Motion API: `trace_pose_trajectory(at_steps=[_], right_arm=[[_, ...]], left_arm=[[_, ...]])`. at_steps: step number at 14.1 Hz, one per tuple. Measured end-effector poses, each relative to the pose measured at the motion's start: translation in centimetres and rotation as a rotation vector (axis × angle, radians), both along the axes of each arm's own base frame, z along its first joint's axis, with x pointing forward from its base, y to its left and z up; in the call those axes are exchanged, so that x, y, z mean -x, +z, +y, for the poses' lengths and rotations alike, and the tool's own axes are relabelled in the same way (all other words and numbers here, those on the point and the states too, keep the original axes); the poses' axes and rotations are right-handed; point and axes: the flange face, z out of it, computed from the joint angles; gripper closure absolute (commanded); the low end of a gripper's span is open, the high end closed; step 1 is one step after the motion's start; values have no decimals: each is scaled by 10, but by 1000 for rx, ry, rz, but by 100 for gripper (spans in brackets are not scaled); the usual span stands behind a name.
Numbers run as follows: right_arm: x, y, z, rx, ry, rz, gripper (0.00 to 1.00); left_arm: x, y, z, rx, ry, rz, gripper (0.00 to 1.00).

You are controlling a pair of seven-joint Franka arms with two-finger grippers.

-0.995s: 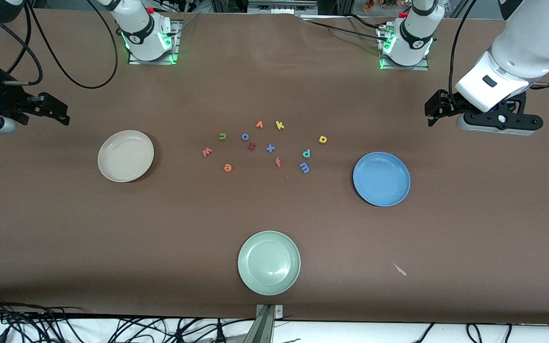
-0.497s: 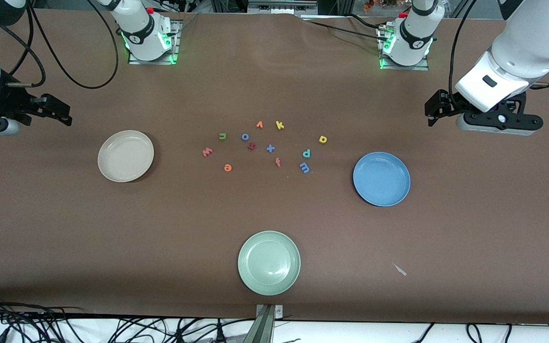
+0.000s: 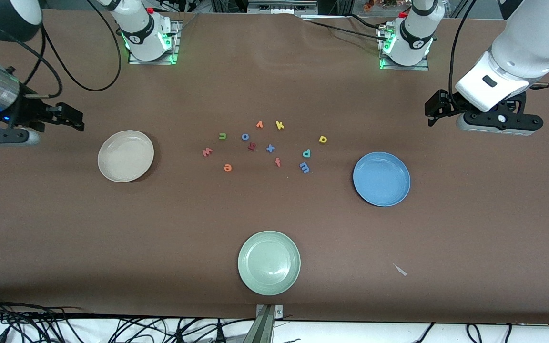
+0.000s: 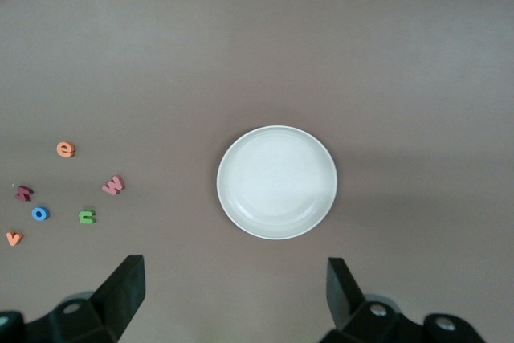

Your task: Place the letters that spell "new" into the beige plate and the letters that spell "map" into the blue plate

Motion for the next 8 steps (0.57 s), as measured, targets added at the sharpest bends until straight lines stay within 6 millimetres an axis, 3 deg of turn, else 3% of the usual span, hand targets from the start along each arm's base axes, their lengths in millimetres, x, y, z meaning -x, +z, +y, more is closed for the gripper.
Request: trace_pose_trajectory(at_steps=[5, 8], right_arm=[[-16, -61, 57, 10, 72, 88, 0], [-23, -98, 91, 35, -91, 85, 0]], left_arm=[[0, 0, 0, 0, 0, 0, 0], [0, 0, 0, 0, 0, 0, 0]])
